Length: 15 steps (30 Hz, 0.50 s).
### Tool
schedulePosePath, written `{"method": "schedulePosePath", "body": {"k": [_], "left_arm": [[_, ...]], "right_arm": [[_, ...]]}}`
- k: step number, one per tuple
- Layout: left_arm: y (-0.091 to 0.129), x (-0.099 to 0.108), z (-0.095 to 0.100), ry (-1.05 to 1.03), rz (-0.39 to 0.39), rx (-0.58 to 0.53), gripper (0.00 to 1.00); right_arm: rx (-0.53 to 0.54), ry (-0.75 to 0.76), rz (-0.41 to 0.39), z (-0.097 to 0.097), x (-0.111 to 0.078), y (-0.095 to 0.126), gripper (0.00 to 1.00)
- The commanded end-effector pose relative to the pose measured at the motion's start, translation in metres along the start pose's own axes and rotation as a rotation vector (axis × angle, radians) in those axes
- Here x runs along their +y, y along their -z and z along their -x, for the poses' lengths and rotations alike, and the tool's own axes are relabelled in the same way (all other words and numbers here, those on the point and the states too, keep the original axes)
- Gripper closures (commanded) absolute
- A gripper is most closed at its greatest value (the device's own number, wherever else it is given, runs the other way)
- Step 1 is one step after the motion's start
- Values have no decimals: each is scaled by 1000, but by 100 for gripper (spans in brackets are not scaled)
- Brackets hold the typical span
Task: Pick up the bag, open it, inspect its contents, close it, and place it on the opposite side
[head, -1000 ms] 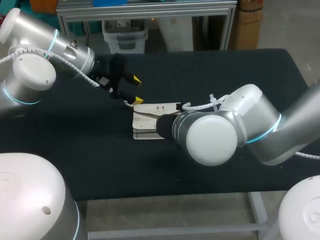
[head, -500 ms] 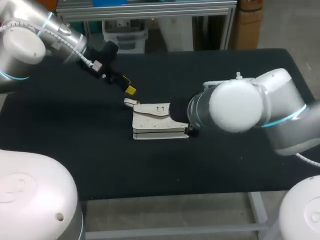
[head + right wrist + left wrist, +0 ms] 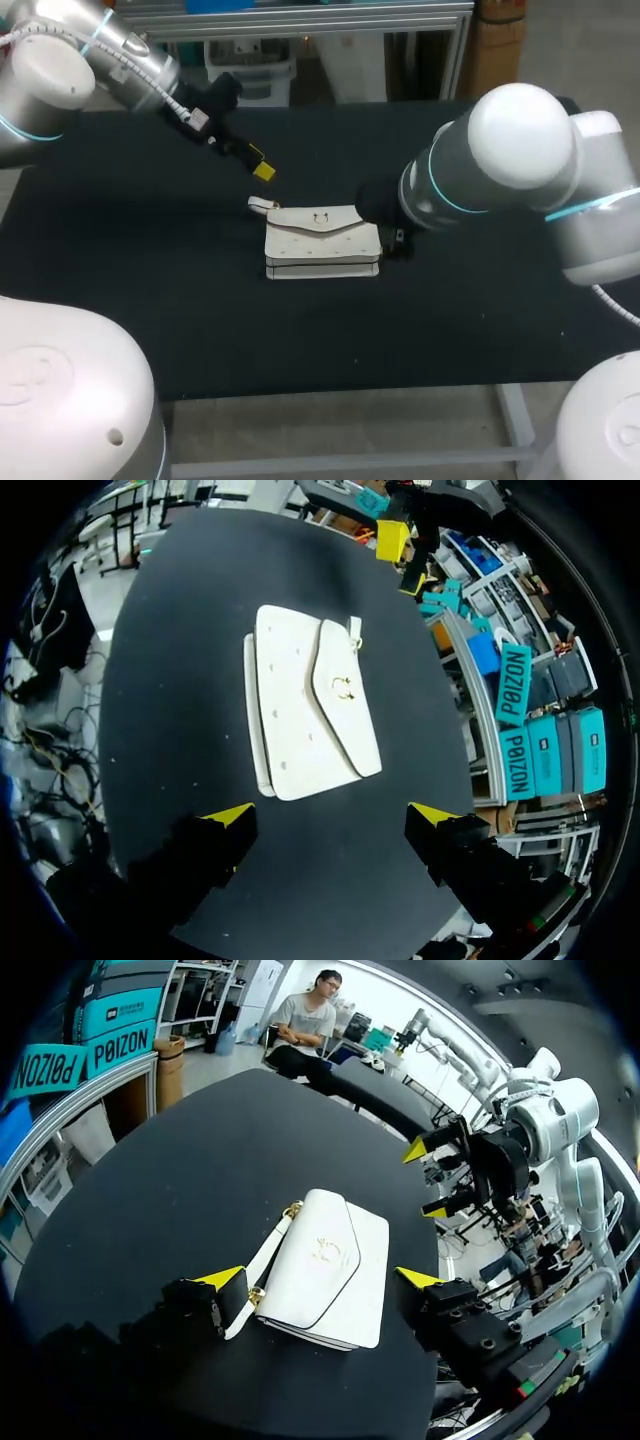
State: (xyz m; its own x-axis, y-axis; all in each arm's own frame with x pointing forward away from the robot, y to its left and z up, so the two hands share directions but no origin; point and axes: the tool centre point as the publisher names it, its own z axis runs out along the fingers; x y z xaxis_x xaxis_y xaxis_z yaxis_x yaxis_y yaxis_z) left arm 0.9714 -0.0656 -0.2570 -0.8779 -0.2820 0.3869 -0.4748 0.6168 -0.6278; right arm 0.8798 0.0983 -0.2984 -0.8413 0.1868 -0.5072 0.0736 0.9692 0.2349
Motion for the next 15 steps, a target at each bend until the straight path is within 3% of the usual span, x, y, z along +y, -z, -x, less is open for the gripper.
{"method": "schedulePosePath", "body": {"k": [1, 3, 8, 15], "left_arm": [[0, 7, -15, 92, -196, -21, 0], [1, 5, -21, 194, -226, -79, 0], [3, 2, -24, 412, -188, -207, 0], [1, 3, -15, 535, -135, -329, 0]], "right_arm": [[10, -117, -68, 6, 7, 0, 0], [43, -194, -57, 10, 5, 6, 0], [85, -360, -61, 18, -2, 17, 0], [77, -402, -83, 21, -8, 21, 0]]}}
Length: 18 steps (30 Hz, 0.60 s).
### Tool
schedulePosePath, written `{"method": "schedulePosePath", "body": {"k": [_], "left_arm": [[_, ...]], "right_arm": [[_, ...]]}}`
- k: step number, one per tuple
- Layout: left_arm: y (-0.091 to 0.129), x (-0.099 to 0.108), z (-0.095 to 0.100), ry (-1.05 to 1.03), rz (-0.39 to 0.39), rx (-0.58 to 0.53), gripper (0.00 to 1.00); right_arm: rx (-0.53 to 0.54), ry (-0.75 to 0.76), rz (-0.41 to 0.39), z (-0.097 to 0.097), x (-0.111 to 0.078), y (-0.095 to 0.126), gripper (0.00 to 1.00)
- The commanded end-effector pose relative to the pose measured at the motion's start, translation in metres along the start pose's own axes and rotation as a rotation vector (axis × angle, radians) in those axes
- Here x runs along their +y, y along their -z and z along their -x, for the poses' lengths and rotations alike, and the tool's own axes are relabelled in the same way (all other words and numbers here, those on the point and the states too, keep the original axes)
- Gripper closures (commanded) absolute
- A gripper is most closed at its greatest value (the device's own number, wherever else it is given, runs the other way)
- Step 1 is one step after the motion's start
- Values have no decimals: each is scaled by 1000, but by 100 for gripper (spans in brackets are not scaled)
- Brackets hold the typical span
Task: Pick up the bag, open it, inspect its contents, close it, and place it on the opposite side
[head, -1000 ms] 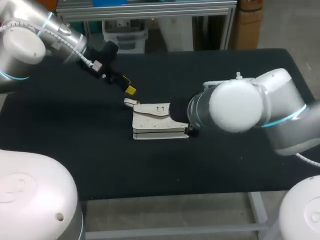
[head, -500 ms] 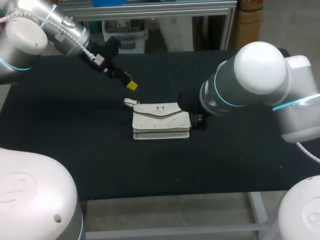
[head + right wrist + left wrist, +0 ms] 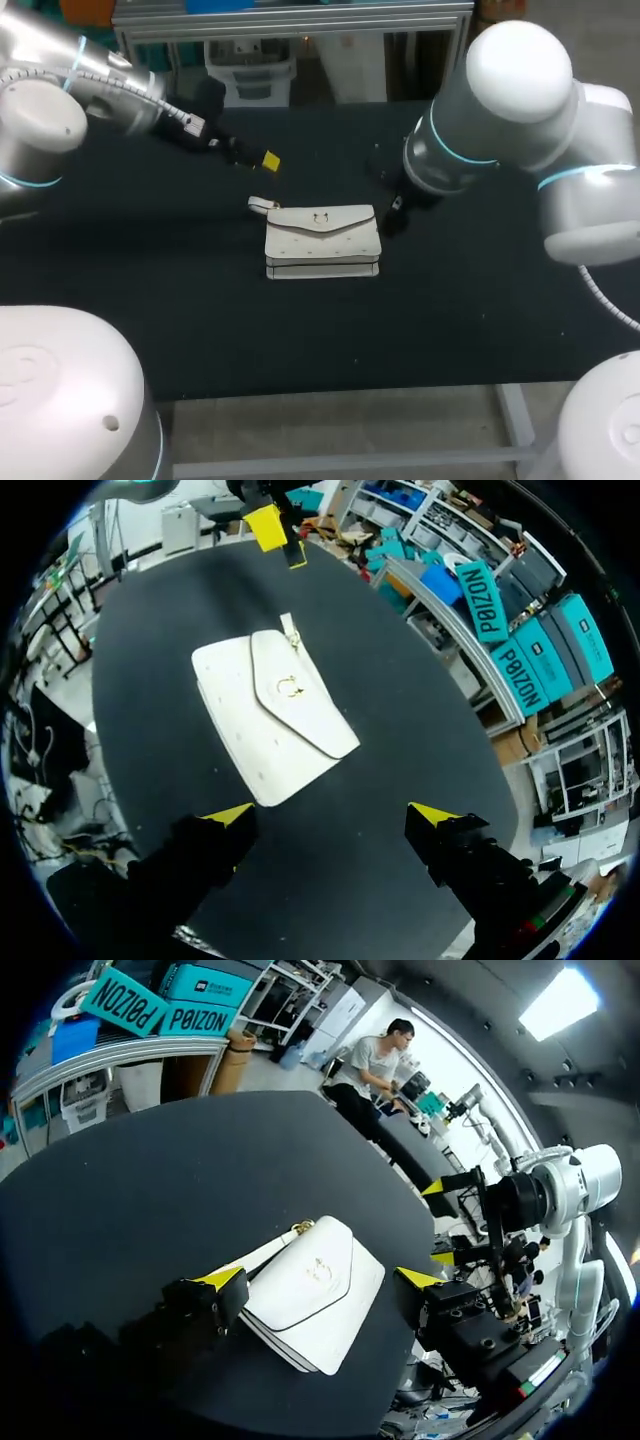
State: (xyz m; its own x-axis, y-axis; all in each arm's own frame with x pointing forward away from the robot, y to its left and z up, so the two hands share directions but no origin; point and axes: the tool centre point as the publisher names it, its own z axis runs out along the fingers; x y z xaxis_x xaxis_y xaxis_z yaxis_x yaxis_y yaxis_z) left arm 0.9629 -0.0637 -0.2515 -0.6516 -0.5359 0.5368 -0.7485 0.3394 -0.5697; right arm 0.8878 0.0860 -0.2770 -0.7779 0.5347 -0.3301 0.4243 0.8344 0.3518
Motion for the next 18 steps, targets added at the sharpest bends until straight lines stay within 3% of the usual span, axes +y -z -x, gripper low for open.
{"method": "schedulePosePath", "body": {"k": [1, 10, 18], "left_arm": [[-4, 4, -3, 160, 12, -256, 0], [1, 2, 4, 278, 132, -354, 0], [-2, 6, 15, 345, 236, -358, 0]], "right_arm": [[5, -16, -37, 2, -1, 6, 0], [34, -53, -131, 8, 2, 7, 0], [136, -160, -204, 18, -4, 0, 0]]}}
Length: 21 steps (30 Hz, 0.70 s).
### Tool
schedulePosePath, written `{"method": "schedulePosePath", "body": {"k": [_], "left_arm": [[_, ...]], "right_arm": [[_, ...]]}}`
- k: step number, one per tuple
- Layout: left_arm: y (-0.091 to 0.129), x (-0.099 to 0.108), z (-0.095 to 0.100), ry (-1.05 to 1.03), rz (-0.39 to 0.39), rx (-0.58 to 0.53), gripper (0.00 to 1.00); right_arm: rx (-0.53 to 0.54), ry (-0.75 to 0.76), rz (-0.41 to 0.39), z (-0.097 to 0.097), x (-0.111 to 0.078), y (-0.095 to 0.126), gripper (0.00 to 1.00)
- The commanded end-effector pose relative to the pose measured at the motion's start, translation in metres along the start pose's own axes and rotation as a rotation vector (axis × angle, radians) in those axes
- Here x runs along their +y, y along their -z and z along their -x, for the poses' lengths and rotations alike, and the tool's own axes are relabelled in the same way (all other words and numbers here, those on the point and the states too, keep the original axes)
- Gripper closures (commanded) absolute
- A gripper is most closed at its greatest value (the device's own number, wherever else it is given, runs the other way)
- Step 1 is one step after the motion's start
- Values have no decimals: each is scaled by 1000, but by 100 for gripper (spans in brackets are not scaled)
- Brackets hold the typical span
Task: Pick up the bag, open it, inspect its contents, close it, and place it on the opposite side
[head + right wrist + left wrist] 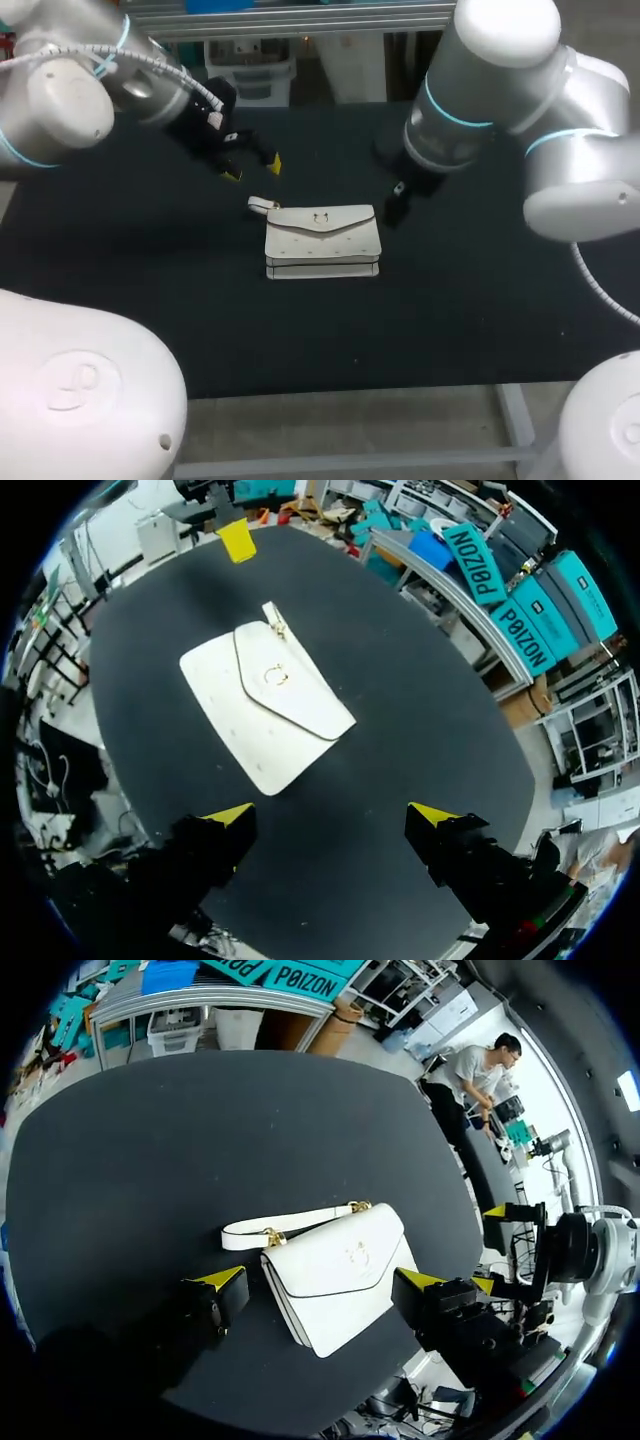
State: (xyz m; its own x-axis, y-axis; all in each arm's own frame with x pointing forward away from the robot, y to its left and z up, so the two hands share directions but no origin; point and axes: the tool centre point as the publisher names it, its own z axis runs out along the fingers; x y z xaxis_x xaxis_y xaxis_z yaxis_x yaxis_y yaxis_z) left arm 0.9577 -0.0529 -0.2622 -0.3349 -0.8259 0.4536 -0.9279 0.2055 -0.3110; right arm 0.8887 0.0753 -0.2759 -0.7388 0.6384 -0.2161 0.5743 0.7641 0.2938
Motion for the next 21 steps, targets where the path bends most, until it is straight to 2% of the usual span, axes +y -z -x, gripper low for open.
{"method": "schedulePosePath", "body": {"k": [1, 6, 14, 15, 16, 21], "left_arm": [[-5, -10, 4, 20, 107, -69, 0], [-10, -11, 12, 62, 155, -72, 0], [-17, -6, 19, 161, 206, -127, 0], [-18, -6, 20, 184, 195, -174, 0], [-18, -4, 21, 199, 167, -280, 0], [-18, -4, 21, 199, 167, -280, 0]], "right_arm": [[70, -37, -106, 13, 5, -1, 0], [153, -113, -141, 21, 1, -1, 0], [152, -288, -168, 32, -7, 3, 0], [145, -300, -165, 32, -10, 5, 0], [48, -297, -172, 31, -15, 9, 0], [48, -297, -172, 31, -15, 9, 0]]}}
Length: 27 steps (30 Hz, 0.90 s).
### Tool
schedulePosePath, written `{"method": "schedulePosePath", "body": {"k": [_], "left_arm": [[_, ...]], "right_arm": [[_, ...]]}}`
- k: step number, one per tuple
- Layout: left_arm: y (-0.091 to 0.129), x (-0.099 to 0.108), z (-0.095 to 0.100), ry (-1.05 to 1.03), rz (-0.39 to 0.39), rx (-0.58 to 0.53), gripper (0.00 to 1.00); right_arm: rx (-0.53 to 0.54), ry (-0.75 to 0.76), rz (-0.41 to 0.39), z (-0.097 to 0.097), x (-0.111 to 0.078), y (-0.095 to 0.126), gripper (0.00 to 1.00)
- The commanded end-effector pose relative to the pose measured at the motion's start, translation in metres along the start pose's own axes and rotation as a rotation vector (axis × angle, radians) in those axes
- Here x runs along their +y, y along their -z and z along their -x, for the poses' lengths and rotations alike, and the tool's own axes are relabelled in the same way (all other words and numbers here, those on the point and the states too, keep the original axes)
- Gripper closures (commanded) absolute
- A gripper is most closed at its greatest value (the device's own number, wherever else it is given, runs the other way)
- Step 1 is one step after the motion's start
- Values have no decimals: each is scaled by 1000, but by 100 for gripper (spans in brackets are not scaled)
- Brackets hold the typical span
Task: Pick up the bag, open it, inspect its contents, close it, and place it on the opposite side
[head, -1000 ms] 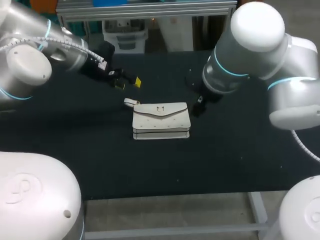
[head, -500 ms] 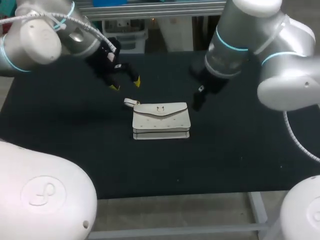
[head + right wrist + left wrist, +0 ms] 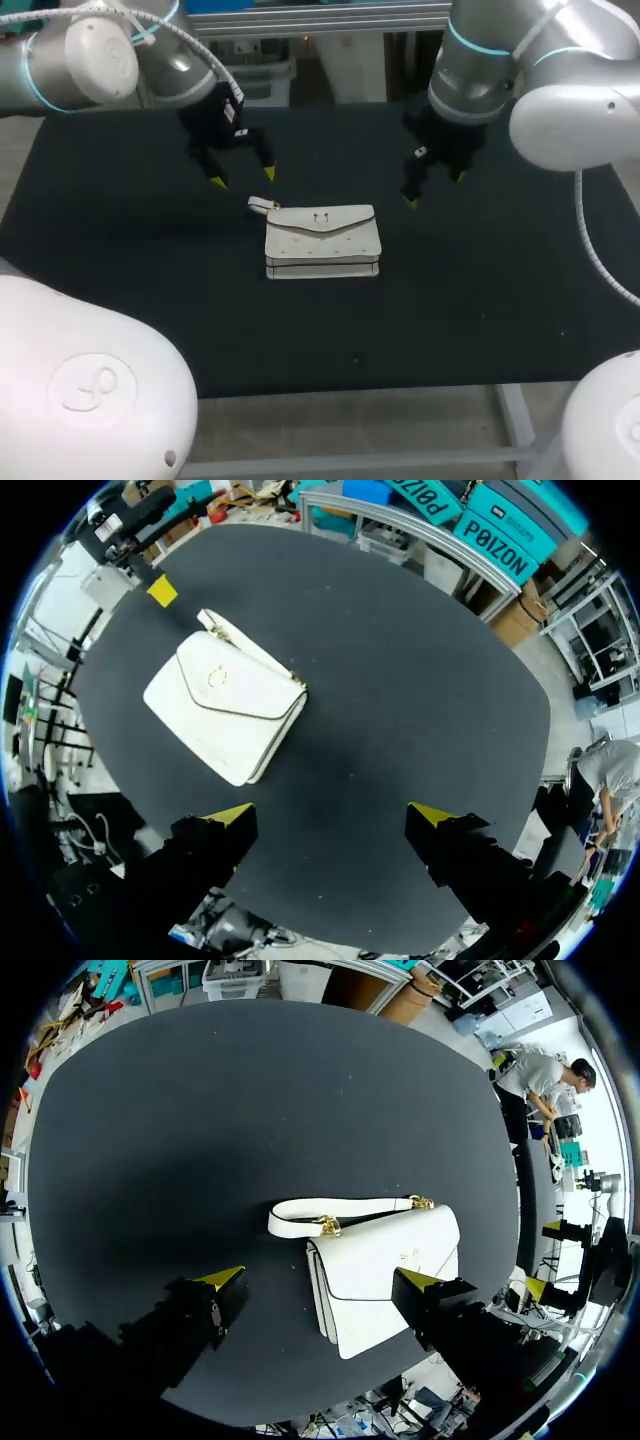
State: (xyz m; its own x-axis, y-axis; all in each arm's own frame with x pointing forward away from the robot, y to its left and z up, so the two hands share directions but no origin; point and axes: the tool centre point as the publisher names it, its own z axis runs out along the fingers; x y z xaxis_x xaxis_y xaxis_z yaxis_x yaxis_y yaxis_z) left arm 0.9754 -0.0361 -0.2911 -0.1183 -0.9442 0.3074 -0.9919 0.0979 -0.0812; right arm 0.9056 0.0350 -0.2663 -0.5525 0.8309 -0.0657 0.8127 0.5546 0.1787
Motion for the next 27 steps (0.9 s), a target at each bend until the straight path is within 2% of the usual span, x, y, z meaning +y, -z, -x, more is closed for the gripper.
{"method": "schedulePosePath", "body": {"k": [1, 13, 14, 18, 22, 27], "left_arm": [[3, 3, -11, 5, -10, -73, 0], [3, 3, -11, 5, -10, -73, 0], [-1, 0, -15, 64, 1, -56, 0], [-13, 7, -22, 107, -1, -45, 0], [-14, 19, -26, 154, -31, 5, 0], [-20, 26, -23, 198, -45, 57, 0]], "right_arm": [[-35, -2, -4, -10, 0, 2, 0], [-35, -2, -4, -10, 0, 2, 0], [-35, -2, -4, -10, 0, 2, 0], [160, -111, -24, -18, 0, 0, 0], [329, -237, -54, -20, -6, -3, 0], [495, -338, -74, -18, -5, -11, 0]]}}
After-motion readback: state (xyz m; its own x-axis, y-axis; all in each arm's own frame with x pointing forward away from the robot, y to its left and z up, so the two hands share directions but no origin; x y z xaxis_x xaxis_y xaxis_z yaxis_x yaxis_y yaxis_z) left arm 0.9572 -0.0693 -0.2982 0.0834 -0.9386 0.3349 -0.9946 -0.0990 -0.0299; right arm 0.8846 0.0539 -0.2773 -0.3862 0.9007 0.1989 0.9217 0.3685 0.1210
